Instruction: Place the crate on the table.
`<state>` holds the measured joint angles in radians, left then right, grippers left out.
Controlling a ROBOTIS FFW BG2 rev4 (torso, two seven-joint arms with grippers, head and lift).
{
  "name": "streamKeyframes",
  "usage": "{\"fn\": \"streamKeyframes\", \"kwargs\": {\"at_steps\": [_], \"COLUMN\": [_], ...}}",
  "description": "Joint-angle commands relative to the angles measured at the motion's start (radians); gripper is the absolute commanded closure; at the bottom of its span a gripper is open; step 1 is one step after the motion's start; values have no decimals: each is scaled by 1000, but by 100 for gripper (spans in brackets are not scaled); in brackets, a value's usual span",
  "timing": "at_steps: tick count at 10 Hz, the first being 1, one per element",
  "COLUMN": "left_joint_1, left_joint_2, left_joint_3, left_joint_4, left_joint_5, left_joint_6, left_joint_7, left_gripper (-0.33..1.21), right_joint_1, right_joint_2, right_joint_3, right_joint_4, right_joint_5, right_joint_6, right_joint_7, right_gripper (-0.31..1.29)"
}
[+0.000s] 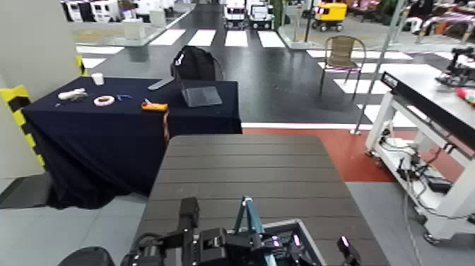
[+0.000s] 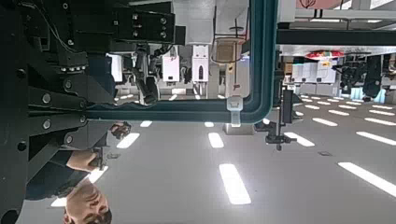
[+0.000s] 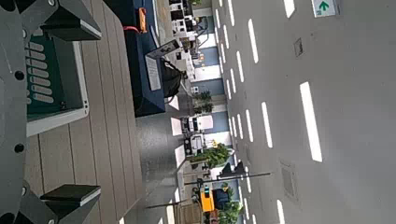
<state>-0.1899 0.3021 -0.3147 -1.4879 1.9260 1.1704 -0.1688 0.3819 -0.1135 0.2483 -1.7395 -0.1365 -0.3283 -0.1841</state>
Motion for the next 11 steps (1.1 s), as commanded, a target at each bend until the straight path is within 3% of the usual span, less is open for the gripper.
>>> {"fn": "streamKeyframes", "kwargs": {"at_steps": [1,5,11], "left_joint_1": [1,-16,-161], "left_joint_2": [-1,3,8], "left_joint_3": [2,-1,-100], "left_joint_4": [3,26,158], "left_joint_5": [-2,-18,-140], "left_joint_6": [0,5,0], "left_joint_7": [-1,-5,-138], "left_gripper": [119,119,119], "right_joint_1": [0,-2,-6], "right_joint_2": [0,0,-5], "right_joint_3": [0,2,3], "right_joint_4": [0,5,11], "right_joint_5": [0,-2,-3], "right_joint_6": [0,-3,-18], "right_joint_7": [0,0,-3], "right_gripper": [14,14,14]}}
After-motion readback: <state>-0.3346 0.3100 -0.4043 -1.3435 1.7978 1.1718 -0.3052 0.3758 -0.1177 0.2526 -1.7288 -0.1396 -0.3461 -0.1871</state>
